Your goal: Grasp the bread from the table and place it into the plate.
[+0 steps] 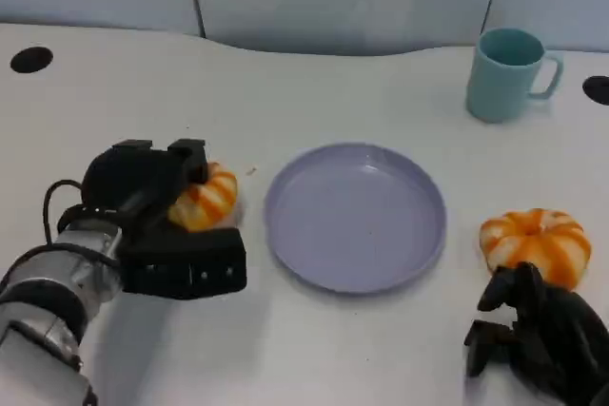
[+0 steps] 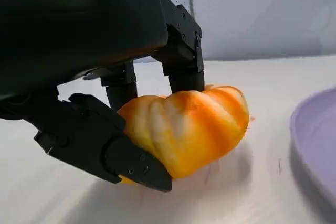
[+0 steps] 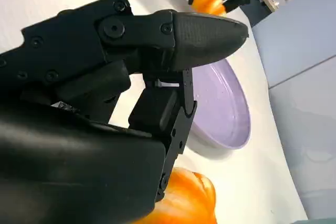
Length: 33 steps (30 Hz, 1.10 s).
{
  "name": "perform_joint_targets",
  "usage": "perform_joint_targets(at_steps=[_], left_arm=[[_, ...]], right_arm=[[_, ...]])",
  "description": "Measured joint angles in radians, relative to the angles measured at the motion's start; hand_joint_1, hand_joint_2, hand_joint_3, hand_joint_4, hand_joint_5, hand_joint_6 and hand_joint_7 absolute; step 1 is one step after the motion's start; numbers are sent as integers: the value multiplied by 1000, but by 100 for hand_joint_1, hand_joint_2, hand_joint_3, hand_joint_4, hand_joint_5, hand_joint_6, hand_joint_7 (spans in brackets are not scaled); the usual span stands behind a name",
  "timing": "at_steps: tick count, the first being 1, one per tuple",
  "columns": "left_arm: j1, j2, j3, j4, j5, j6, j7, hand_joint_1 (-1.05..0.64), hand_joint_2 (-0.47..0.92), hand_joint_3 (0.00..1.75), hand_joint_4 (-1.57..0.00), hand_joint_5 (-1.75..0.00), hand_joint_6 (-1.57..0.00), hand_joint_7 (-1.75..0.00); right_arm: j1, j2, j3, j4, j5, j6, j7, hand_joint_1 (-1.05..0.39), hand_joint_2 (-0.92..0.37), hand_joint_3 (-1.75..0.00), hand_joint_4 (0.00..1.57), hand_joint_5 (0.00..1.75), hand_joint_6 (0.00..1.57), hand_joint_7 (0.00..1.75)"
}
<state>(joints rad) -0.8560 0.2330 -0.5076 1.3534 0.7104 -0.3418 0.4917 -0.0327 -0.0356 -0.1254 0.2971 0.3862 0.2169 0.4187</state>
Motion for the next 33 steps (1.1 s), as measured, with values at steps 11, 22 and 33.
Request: perform_joint_targets(at_steps=[11, 22, 33], left_arm=[[-11, -4, 49, -29, -54, -118, 28, -9, 75, 46, -73, -175, -58, -175], [-107, -38, -19, -67, 23, -233, 112, -15, 56, 98, -80, -175, -63, -175], [-174, -126, -131, -67, 107, -323, 69, -26, 60, 101, -94, -175, -75, -175]], right_arm=[[-2, -4, 0, 6, -1, -8, 13, -45, -92, -46, 130, 114, 118, 108], [-4, -3, 2, 16, 0, -17, 19, -46, -92, -44, 131, 111, 120, 104], [8, 0, 22, -22, -19, 0, -23, -45, -92, -47, 132, 115, 118, 109]])
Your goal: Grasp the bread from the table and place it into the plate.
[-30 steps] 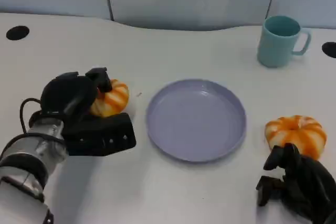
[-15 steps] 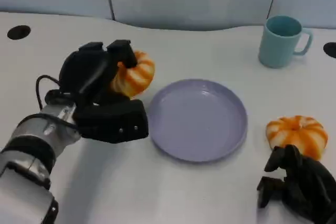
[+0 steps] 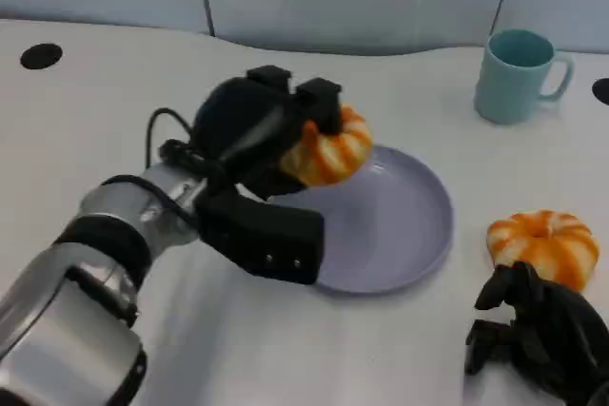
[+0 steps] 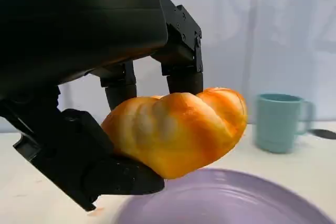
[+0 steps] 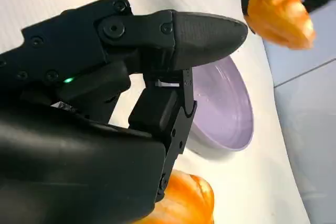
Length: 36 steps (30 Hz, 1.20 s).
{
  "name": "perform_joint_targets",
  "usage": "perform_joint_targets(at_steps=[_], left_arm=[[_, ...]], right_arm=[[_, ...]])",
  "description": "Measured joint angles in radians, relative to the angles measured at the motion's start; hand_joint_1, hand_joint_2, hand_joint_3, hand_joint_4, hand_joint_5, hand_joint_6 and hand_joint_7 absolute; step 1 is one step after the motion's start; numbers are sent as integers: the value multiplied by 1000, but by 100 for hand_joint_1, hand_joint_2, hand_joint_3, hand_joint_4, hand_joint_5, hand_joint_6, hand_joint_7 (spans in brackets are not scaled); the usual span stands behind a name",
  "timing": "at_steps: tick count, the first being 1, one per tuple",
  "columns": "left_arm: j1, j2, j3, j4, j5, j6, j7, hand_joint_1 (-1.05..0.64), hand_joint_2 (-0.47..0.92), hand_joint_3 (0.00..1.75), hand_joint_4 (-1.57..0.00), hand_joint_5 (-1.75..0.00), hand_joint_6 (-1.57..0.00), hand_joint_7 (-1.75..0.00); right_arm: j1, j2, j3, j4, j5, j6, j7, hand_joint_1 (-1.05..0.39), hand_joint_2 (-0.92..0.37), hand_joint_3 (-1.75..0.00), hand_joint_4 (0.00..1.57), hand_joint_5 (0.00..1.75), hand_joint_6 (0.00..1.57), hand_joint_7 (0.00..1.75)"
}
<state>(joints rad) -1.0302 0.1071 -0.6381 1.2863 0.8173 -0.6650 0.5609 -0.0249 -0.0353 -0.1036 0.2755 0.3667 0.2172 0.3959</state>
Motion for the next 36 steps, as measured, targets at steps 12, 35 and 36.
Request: perform_joint_targets(at_steps=[12, 35, 36], left_arm=[[-33, -56, -26, 12, -6, -13, -152, -33, 58, 106, -93, -175, -76, -160], [-31, -74, -12, 26, -32, 65, -322, -34, 83, 39, -67, -127, -85, -52], [-31, -74, -11, 26, -32, 65, -322, -34, 83, 39, -67, -127, -86, -51]], right_arm=[[18, 13, 2, -34, 15, 28, -10, -43, -92, -48, 129, 117, 114, 113], [42, 23, 12, -81, 16, 56, -39, -44, -92, -47, 128, 119, 113, 117], [43, 23, 12, -81, 16, 56, -39, -44, -92, -47, 128, 119, 113, 117]])
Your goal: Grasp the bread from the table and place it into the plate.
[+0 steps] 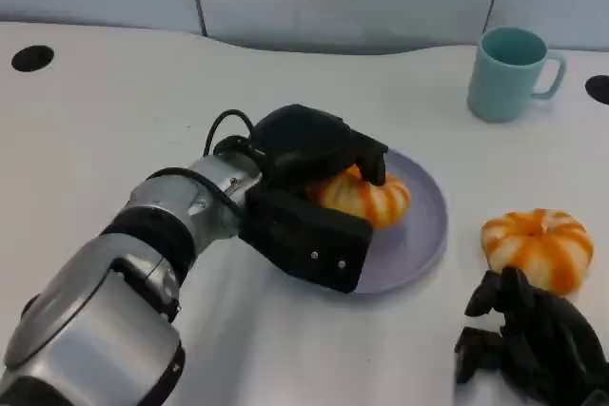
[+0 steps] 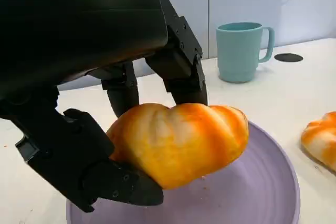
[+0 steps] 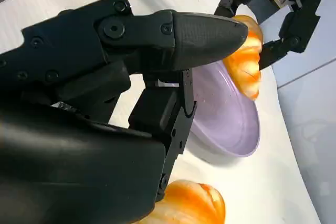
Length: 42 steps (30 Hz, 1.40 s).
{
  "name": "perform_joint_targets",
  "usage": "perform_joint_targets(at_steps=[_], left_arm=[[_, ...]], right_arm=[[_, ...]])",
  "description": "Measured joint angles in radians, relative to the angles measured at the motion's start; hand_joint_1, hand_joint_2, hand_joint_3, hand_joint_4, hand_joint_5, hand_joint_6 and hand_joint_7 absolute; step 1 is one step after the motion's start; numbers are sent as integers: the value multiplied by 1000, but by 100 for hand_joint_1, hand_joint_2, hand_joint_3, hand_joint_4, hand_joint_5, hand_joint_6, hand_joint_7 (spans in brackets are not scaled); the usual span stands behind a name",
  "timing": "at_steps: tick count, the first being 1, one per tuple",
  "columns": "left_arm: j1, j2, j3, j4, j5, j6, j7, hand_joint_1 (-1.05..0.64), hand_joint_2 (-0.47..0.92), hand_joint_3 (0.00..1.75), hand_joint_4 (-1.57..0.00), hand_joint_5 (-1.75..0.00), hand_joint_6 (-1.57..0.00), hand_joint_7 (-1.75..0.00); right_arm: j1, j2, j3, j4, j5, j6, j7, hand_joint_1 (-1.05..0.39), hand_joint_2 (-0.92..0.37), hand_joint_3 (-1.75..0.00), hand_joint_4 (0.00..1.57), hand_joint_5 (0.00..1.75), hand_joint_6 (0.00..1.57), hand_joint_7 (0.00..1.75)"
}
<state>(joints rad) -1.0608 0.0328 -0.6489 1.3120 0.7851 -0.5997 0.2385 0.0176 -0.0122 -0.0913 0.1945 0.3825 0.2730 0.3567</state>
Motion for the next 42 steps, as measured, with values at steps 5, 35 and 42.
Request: perform_joint_targets(at_steps=[5, 35, 42], left_arm=[[1, -4, -4, 0, 1, 35, -47, -62, 91, 28, -6, -35, -14, -14], [248, 82, 433, -145, -588, -160, -538, -77, 92, 32, -12, -18, -11, -12], [410, 75, 571, -268, -836, -133, -813, -74, 92, 31, -22, -23, -19, -12]], right_arm=[[0, 0, 0, 0, 0, -2, 1, -43, -92, -49, 128, 119, 112, 115], [-7, -5, -5, 24, -1, -17, 26, -44, -92, -47, 132, 113, 118, 107], [-8, -7, -2, 23, -5, -17, 21, -44, -92, -48, 131, 115, 116, 111]])
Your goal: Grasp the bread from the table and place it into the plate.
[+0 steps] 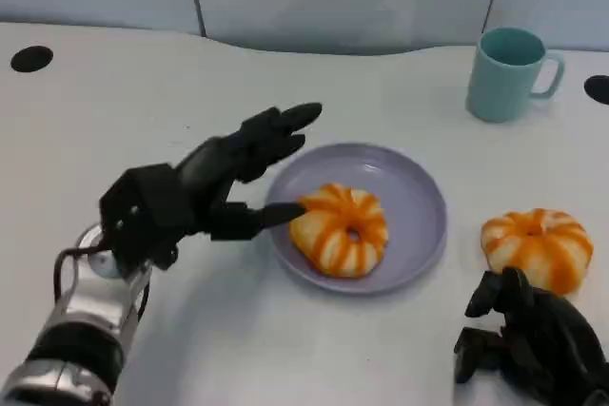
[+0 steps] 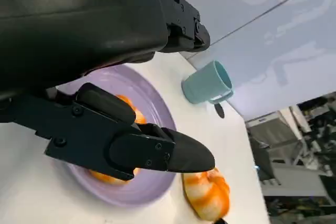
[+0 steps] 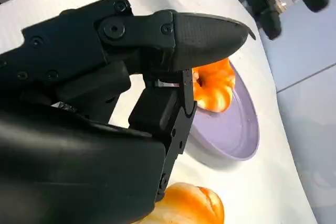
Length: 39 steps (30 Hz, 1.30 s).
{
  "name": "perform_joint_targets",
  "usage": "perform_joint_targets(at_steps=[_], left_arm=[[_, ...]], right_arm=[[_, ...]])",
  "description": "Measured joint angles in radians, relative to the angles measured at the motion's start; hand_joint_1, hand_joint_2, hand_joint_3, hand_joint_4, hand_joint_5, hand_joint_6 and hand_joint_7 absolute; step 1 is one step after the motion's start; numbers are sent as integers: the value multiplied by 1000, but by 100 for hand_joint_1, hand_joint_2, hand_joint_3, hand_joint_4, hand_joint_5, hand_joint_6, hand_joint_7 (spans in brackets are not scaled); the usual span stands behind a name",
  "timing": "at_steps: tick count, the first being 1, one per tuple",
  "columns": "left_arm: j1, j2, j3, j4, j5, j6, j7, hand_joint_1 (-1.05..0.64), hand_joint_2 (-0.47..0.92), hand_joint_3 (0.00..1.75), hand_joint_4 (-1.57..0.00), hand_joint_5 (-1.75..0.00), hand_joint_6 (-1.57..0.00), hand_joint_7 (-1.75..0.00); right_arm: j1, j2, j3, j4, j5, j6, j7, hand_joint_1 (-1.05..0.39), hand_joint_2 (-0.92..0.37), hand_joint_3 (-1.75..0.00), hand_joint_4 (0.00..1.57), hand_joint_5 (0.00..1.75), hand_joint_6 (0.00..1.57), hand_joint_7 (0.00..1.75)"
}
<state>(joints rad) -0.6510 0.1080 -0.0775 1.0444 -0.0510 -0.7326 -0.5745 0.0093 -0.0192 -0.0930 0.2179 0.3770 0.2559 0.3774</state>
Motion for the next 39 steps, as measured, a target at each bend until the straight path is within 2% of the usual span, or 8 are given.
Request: perform_joint_targets(at_steps=[8, 13, 15, 21, 24, 27, 33, 39], left_arm=[[220, -61, 80, -199, -174, 99, -94, -69, 92, 30, -46, -34, -40, -12], [383, -127, 165, -425, -402, 394, -103, -62, 92, 20, -61, -41, -57, -15], [437, -134, 172, -484, -425, 498, -85, -50, 92, 25, -70, -87, -75, -31], [552, -141, 220, -707, -503, 816, 98, -45, 89, 38, -81, -110, -85, -51], [578, -150, 226, -736, -485, 834, 142, -44, 69, 78, -83, -116, -79, -74], [588, -162, 231, -737, -472, 835, 177, -44, 60, 92, -79, -134, -76, -90], [586, -175, 247, -720, -447, 832, 197, -44, 70, 65, -78, -151, -68, -128], [575, -187, 272, -664, -445, 810, 197, -44, 71, 63, -82, -152, -67, -135]], right_arm=[[-5, -3, 0, 12, -5, -9, 11, -45, -92, -49, 133, 114, 117, 109], [-6, -4, 0, 20, -8, -22, 26, -45, -92, -51, 134, 112, 121, 103], [-6, -6, -1, 22, -9, -25, 30, -45, -92, -51, 134, 112, 121, 103], [-8, -8, -4, 30, -10, -29, 43, -47, -92, -50, 132, 113, 121, 102], [-11, -9, -6, 40, -10, -40, 55, -47, -92, -47, 132, 113, 122, 100], [-14, -9, -10, 48, -8, -42, 62, -47, -92, -47, 132, 113, 123, 99], [-19, -10, -10, 51, -8, -39, 59, -46, -92, -49, 132, 113, 121, 100], [-27, -16, -15, 61, -7, -34, 56, -44, -92, -48, 131, 115, 118, 105]])
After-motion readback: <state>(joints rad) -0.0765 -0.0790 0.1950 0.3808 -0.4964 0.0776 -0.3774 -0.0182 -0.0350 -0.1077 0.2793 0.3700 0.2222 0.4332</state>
